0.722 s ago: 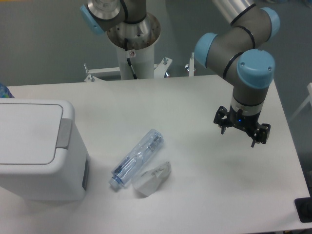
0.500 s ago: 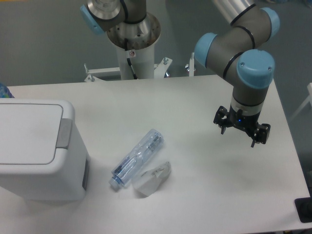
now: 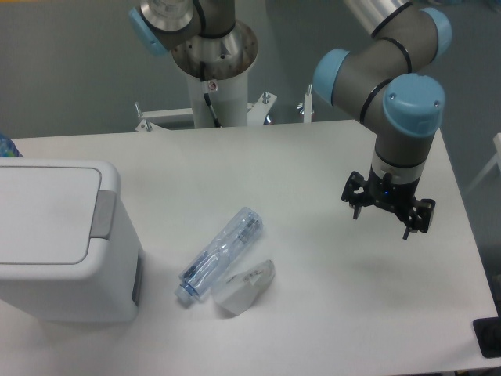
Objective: Open the trash can
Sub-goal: 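Move the open gripper over to the lid of the white trash can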
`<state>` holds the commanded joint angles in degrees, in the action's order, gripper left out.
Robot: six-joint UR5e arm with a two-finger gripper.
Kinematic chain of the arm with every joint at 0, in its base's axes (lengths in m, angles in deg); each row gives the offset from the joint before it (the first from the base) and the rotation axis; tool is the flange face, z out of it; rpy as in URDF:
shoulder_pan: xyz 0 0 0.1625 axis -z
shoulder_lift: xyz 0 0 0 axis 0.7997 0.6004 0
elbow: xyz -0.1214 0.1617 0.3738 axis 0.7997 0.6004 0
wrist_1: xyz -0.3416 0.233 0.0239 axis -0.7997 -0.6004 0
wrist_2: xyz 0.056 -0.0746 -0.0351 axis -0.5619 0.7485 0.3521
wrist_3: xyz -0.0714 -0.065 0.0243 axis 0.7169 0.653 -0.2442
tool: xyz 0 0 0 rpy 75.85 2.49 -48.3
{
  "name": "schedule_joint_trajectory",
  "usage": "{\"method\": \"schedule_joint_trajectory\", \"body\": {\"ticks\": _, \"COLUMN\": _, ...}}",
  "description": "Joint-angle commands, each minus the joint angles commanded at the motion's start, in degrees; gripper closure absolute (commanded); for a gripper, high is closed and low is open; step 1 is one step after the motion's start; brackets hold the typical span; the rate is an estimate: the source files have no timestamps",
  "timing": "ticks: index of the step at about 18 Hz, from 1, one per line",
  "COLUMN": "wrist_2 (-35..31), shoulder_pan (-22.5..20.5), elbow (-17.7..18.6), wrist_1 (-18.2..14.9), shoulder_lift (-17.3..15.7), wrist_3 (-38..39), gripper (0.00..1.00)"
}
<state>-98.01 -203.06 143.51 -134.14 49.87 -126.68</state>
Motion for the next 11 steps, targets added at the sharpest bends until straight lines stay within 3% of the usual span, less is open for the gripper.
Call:
{"method": "schedule_joint_trajectory", "body": {"ticks": 5, "wrist_2": 1.75, "shoulder_pan": 5.71, "elbow": -0.44, "wrist_1": 0.0, "shoulder_lift": -2.37, "wrist_3": 11.96, "gripper": 0.0}}
{"method": "schedule_joint_trajectory", "body": {"ticks": 11, "wrist_2": 13.7, "shoulder_pan": 9.14, "elbow": -2.02, "wrist_1": 0.26, "shoulder_lift": -5.19, "wrist_3": 26.38, "gripper": 0.0}}
